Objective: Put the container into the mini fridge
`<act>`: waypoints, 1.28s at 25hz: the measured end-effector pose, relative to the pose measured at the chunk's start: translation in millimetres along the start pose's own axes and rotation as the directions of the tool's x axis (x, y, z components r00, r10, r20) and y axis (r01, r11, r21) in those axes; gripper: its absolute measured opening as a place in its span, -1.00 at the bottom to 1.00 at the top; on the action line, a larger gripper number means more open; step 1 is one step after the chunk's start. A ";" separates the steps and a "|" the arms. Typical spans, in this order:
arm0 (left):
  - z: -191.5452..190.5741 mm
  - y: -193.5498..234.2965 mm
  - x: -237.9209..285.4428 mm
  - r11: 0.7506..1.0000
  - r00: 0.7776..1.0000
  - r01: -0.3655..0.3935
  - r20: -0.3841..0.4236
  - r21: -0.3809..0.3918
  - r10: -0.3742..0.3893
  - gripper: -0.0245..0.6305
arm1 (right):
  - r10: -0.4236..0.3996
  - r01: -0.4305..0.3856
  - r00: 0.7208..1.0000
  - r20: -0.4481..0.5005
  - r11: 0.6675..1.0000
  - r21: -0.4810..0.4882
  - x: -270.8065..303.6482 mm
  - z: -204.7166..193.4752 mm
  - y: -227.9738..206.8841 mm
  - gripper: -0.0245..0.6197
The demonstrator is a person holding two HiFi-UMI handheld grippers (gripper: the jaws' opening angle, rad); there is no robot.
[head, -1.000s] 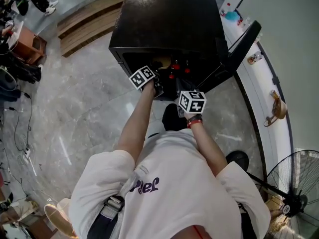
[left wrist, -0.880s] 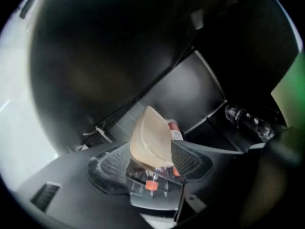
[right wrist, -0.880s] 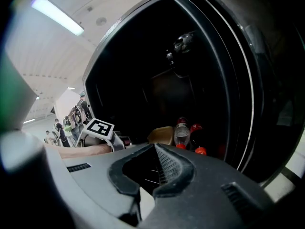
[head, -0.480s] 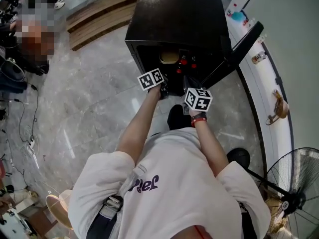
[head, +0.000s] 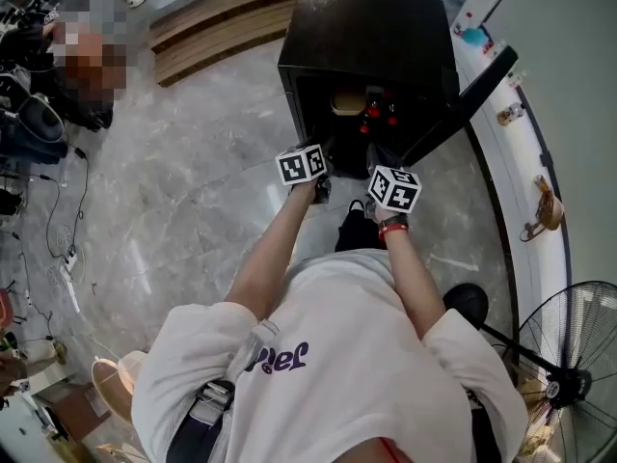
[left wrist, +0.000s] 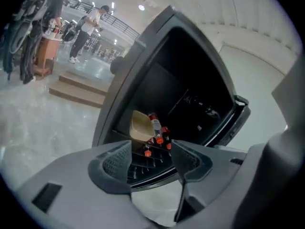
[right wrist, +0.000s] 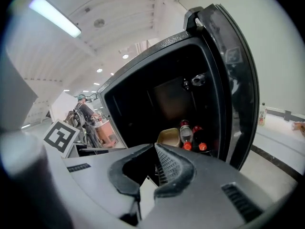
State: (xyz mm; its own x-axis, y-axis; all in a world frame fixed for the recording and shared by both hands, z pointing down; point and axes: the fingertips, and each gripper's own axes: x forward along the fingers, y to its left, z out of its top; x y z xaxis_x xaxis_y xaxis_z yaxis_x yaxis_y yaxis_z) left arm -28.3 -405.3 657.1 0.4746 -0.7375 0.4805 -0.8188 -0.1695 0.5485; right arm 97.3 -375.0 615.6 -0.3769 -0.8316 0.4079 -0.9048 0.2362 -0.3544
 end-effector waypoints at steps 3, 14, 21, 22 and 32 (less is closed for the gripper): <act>4.0 -3.0 -22.8 0.999 1.000 0.001 0.016 0.038 -0.002 -0.12 | -0.021 0.021 1.000 0.008 1.000 0.012 -11.9 1.7 1.2 -0.88; 16.5 -11.6 -109.3 0.971 0.994 -0.073 0.101 0.226 0.052 -0.13 | -0.070 0.082 0.995 0.069 0.980 -0.181 -64.2 25.1 29.9 -0.88; 27.0 -24.2 -170.7 0.940 0.979 -0.115 0.199 0.322 0.051 -0.34 | -0.046 0.066 0.992 0.116 0.983 -0.172 -103.5 30.8 61.0 -0.88; 28.4 -27.2 -178.2 0.936 0.976 -0.118 0.212 0.331 0.048 -0.36 | -0.045 0.066 0.991 0.122 0.984 -0.166 -109.4 31.0 63.1 -0.88; 21.9 -47.3 -222.2 0.910 0.962 -0.142 0.272 0.389 0.034 -0.66 | -0.034 0.054 0.989 0.146 0.989 -0.137 -145.7 16.8 73.7 -0.88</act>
State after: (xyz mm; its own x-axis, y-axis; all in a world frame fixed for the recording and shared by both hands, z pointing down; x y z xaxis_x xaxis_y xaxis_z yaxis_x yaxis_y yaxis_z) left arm -102.1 -247.7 509.4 0.3407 -0.8930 0.2941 -0.9384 -0.3038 0.1646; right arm 88.8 -244.8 516.0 -0.3129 -0.9037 0.2922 -0.9425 0.2575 -0.2130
